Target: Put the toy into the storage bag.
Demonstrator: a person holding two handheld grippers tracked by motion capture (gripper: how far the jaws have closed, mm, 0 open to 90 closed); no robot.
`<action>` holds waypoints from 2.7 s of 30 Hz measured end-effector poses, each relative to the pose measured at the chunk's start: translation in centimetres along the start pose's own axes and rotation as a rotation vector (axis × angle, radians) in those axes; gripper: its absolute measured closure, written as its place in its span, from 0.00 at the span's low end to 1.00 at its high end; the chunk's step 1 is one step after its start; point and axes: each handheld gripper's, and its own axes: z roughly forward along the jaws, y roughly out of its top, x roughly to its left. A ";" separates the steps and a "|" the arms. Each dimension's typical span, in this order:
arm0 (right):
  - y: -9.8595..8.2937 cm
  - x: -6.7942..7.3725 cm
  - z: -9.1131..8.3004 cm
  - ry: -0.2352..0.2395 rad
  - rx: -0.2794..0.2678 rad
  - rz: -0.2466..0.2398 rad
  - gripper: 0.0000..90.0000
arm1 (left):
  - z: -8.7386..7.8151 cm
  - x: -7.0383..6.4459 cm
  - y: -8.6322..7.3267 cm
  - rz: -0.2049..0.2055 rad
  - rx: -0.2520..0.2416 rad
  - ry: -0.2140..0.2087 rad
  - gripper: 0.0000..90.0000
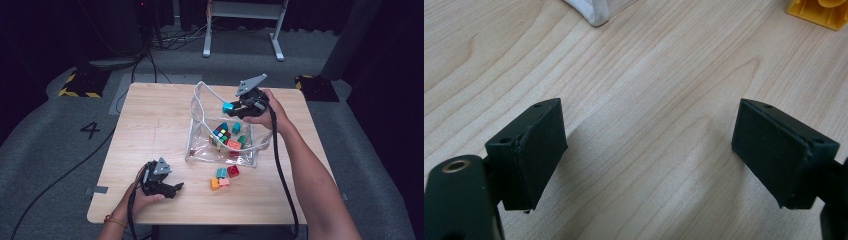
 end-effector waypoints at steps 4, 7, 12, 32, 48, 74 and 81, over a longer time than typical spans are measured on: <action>0.3 0.0 0.8 0.009 0.028 -0.008 0.75 | 0.0 0.0 0.0 0.000 0.000 0.000 0.16; 0.5 0.0 1.6 0.009 0.084 -0.016 0.75 | 0.0 0.0 0.0 -0.001 -0.001 0.001 0.16; 0.5 0.3 2.6 0.028 0.155 -0.040 0.75 | 0.0 0.0 0.0 0.000 0.000 0.000 0.16; -3.3 -1.2 0.4 0.022 0.385 -0.048 0.75 | 0.0 0.0 0.0 -0.005 -0.004 0.000 0.16; -5.4 -1.6 -1.9 0.002 0.267 0.003 0.69 | 0.0 0.0 0.0 -0.007 -0.003 -0.002 0.16; -9.2 3.7 -11.2 -0.102 -0.229 0.079 0.41 | 0.0 0.0 0.0 -0.006 -0.003 -0.001 0.16; -11.1 5.0 -12.6 -0.126 -0.251 0.101 0.36 | 0.0 0.0 0.0 -0.005 -0.002 0.001 0.16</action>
